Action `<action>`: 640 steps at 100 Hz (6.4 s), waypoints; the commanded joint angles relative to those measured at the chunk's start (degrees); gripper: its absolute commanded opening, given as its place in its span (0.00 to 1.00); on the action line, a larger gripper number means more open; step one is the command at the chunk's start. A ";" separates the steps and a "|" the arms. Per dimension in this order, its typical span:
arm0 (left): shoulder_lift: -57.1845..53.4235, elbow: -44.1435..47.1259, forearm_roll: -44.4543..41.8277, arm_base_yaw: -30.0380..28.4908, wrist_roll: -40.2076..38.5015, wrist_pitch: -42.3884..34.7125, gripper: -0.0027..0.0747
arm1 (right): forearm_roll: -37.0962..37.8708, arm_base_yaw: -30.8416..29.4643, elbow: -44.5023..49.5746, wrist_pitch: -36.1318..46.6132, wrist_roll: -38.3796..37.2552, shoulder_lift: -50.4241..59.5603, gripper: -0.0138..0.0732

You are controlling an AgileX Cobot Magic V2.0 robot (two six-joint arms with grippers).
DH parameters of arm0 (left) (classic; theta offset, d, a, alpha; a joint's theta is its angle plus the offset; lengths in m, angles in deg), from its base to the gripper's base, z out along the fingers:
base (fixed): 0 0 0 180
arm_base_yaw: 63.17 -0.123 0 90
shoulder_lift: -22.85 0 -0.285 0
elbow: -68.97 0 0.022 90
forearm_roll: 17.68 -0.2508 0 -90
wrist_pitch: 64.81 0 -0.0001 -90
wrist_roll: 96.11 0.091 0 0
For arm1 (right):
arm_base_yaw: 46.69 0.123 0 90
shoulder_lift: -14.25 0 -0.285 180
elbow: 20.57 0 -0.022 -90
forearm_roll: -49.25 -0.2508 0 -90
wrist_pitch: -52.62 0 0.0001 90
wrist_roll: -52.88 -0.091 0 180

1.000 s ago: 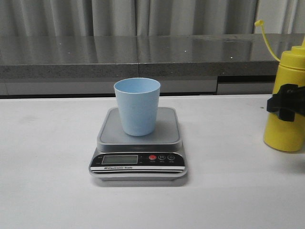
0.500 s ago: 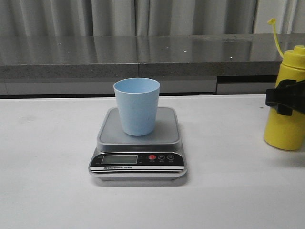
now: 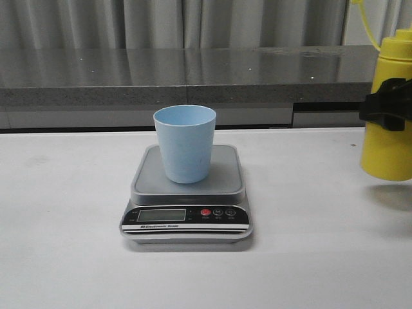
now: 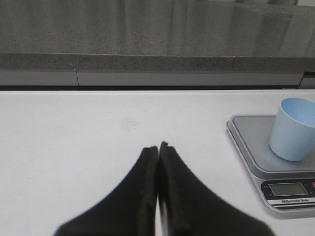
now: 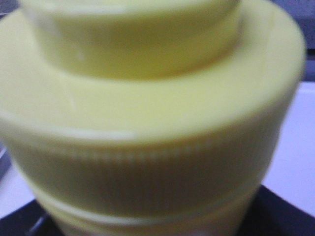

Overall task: Pour seasoning into cup on scale with both arms
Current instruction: 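Lift the yellow bottle with the right gripper toward the cup, then tilt the bottle nozzle down over the blue cup with the right gripper, then tilt the bottle upright and move it back away from the cup, then lower the yellow bottle onto the table with the right gripper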

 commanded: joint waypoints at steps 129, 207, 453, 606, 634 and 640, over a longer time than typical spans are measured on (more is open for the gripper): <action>0.56 -1.46 0.36 -0.14 0.00 -4.90 0.01 | 91.76 24.76 -29.47 -60.46 -25.30 1.29 0.55; 0.56 -1.46 0.36 -0.14 0.00 -4.90 0.01 | 93.98 28.99 -29.68 -65.61 -9.78 -3.61 0.55; 0.56 -1.46 0.36 -0.14 0.00 -4.90 0.01 | 75.63 32.06 -39.05 -86.08 -24.70 -3.94 0.55; 0.56 -1.46 0.36 -0.14 0.00 -4.90 0.01 | -15.40 3.98 -3.20 3.09 14.11 4.65 0.55; 0.56 -1.46 0.36 -0.14 0.00 -4.90 0.01 | -15.50 3.92 -3.20 8.43 14.11 -3.81 0.55; 0.56 -1.46 0.36 -0.14 0.00 -4.90 0.01 | -15.50 3.92 -3.20 9.73 14.06 -5.07 0.55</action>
